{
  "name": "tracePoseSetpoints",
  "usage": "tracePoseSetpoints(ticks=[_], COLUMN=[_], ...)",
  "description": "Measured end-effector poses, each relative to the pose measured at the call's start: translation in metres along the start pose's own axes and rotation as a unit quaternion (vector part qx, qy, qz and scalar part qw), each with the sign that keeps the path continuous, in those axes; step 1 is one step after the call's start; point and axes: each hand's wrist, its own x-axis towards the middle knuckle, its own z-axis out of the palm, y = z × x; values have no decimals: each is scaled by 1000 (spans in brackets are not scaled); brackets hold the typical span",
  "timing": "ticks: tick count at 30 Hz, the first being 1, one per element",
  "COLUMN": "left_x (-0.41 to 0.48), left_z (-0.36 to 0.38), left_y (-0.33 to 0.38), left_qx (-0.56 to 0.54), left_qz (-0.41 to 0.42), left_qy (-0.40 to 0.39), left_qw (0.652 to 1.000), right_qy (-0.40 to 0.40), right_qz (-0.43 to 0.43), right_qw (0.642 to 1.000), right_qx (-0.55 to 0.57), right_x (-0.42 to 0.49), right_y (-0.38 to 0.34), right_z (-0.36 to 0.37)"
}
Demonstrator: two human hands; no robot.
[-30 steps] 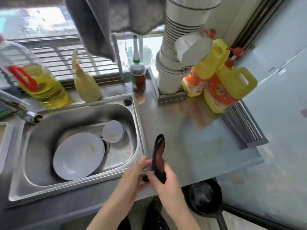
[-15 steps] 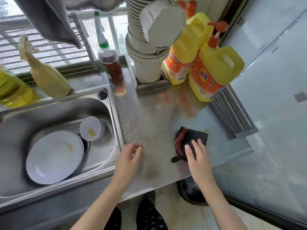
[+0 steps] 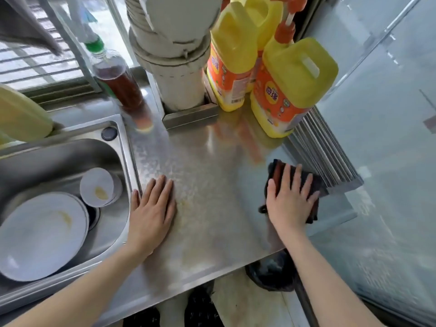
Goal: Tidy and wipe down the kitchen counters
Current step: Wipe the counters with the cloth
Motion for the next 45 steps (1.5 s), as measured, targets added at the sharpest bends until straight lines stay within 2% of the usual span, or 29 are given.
tracePoseSetpoints(ticks=[1,3,5,7,9,11,13,14,16,18,19,21,25,27,29,32,34,37,39,41,43,45], left_x=[0,1,2,3,3,3,3,2,1,2,2,2,3,3,2,2,2,3,2,2,2,-1], left_z=[0,1,2,3,4,5,5,5,5,5,5,6,9,10,9,10,11,13,14,12,7,1], left_y=[-1,-2,-3,-3,-3,-3,-3,-3,-3,-3,-3,-3,-3,-4,-5,-5,-5,-5,-6,-6,-5,-3], left_qx=[9,17,22,25,27,32,36,35,30,27,26,26,25,24,22,9,7,4,2,2,-3,-26], left_qz=[3,4,5,5,3,3,4,4,4,8,9,8,7,7,6,10,11,11,11,9,5,-2], left_qy=[-1,-2,1,3,9,16,22,24,29,33,36,43,55,59,62,70,77,84,89,87,76,62], left_qw=[1000,1000,1000,1000,1000,999,999,999,999,999,999,999,998,998,998,997,997,996,996,996,997,998], right_qy=[5,0,-24,-37,-36,-25,-5,1,-1,-34,-49,-53,-10,-8,-24,-65,-57,-14,-10,-26,-51,-62], right_qz=[-18,-136,-278,-340,-310,-211,-132,-129,-223,-346,-380,-375,-216,-173,-245,-408,-397,-254,-220,-291,-390,-428], right_qw=[1000,991,960,939,948,976,991,992,975,937,923,924,976,985,969,909,915,967,976,956,919,900], right_qx=[4,-3,-30,-43,-59,-37,-8,-7,-15,-35,-41,-56,-14,4,-5,-48,-47,-12,-2,-10,-35,-52], right_x=[-10,-40,-53,-29,10,45,49,38,6,-10,-2,31,78,67,47,45,68,85,71,41,8,-13], right_y=[-14,-42,-49,-41,-37,-46,-70,-82,-98,-97,-94,-93,-119,-139,-147,-136,-129,-138,-151,-151,-134,-105], right_z=[5,14,19,12,6,-1,0,4,14,15,13,9,3,6,9,7,6,5,8,12,13,12])
